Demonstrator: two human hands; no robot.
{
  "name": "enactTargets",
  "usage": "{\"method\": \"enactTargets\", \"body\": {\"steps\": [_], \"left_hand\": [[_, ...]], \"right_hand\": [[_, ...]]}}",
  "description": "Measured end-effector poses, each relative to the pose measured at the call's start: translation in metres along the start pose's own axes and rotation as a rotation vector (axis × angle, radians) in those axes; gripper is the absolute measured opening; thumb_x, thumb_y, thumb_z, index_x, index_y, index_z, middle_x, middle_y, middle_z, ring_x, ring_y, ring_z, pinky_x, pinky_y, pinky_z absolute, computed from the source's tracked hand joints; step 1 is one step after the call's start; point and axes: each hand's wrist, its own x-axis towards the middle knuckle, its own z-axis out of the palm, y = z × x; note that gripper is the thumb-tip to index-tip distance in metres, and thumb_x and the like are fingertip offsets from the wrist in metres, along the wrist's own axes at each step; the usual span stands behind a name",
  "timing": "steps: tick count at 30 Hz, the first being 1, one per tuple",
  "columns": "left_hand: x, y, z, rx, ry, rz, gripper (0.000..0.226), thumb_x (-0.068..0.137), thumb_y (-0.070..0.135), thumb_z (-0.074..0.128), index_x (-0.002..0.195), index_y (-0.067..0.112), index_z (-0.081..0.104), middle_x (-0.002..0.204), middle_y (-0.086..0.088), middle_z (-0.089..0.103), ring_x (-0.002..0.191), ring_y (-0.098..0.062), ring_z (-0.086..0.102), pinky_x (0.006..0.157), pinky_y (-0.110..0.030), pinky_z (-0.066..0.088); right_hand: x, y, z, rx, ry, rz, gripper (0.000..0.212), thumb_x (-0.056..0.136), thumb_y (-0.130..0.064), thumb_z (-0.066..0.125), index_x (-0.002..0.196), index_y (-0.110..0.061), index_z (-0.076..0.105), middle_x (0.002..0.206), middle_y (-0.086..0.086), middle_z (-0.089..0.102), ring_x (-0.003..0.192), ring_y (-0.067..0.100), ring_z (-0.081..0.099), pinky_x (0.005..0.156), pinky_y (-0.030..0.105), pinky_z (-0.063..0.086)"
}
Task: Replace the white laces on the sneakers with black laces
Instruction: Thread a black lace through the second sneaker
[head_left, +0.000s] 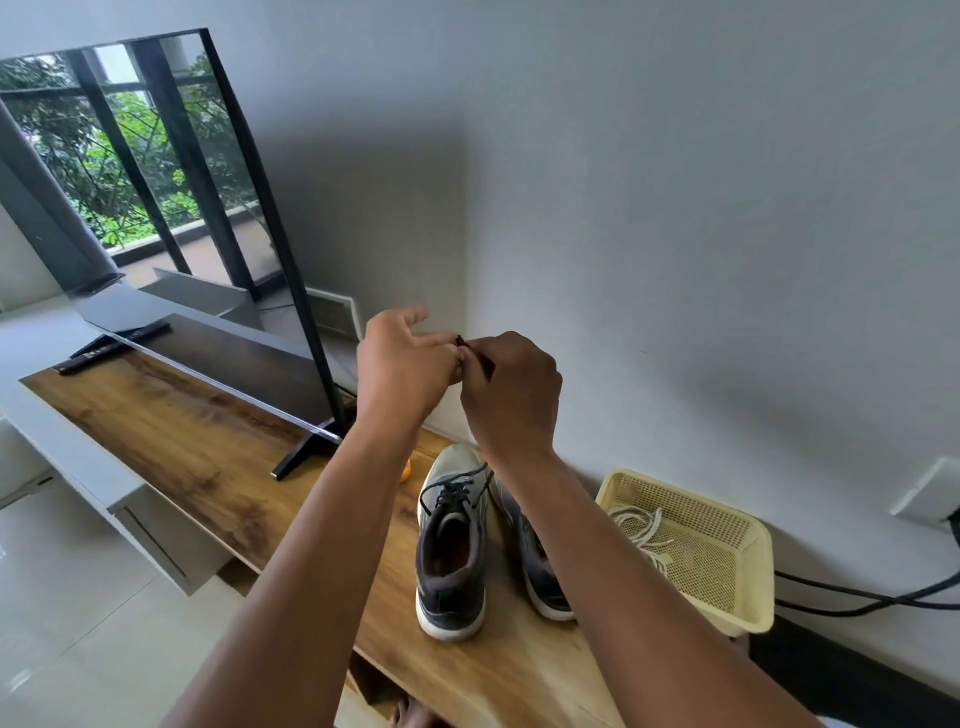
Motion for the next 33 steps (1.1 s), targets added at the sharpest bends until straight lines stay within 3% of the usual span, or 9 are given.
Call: {"method": "enactTargets", "body": {"steps": [2,7,10,13,28,33], "left_hand": [[-0.002,0.000,-0.002,-0.014,-0.021,0.058,0.055,0.087,-0.006,0.074,0.138,0.008,0.062,0.107,0.001,0.080,0.087,-0.015,0.080,0.082,-0.032,0.066],[-0.006,-0.001,-0.010,-0.208,-0.089,0.005,0.013,0.092,0.002,0.078,0.105,0.003,0.079,0.090,-0.012,0.081,0.086,-0.026,0.080,0.081,-0.031,0.065],[-0.005,-0.001,-0.014,-0.289,-0.110,-0.035,0.014,0.091,0.003,0.078,0.104,-0.002,0.078,0.091,-0.016,0.080,0.088,-0.028,0.080,0.082,-0.032,0.065],[-0.005,-0.002,-0.016,-0.318,-0.109,-0.053,0.016,0.090,0.001,0.078,0.105,-0.004,0.077,0.093,-0.019,0.079,0.089,-0.030,0.080,0.080,-0.031,0.066],[-0.002,-0.004,-0.021,-0.390,-0.099,-0.088,0.018,0.089,-0.003,0.078,0.105,-0.010,0.075,0.097,-0.027,0.077,0.086,-0.032,0.079,0.078,-0.033,0.066],[0.004,-0.011,-0.022,-0.337,-0.148,-0.022,0.022,0.091,0.010,0.080,0.110,0.000,0.076,0.099,-0.019,0.079,0.092,-0.031,0.079,0.076,-0.032,0.066]], "right_hand": [[0.004,0.000,-0.003,0.116,0.001,0.086,0.014,0.094,-0.023,0.070,0.094,-0.019,0.084,0.084,0.000,0.075,0.077,0.018,0.065,0.066,0.028,0.038],[0.014,0.005,-0.012,0.491,-0.108,0.247,0.009,0.091,-0.023,0.078,0.094,-0.018,0.084,0.073,-0.012,0.076,0.066,0.002,0.068,0.068,0.030,0.057],[0.015,0.007,-0.012,0.566,-0.164,0.275,0.011,0.091,-0.024,0.079,0.097,-0.018,0.084,0.077,-0.010,0.077,0.073,0.004,0.072,0.074,0.044,0.064],[0.014,0.007,-0.009,0.588,-0.194,0.278,0.012,0.091,-0.026,0.079,0.098,-0.018,0.084,0.079,-0.008,0.079,0.077,0.007,0.074,0.076,0.048,0.064],[0.011,0.013,-0.005,0.631,-0.272,0.232,0.014,0.094,-0.019,0.077,0.106,-0.018,0.082,0.087,-0.012,0.079,0.085,0.002,0.074,0.072,0.027,0.057],[0.015,0.010,-0.008,0.607,-0.255,0.255,0.011,0.091,-0.021,0.079,0.099,-0.015,0.084,0.087,-0.005,0.080,0.087,0.012,0.076,0.086,0.035,0.060]]}}
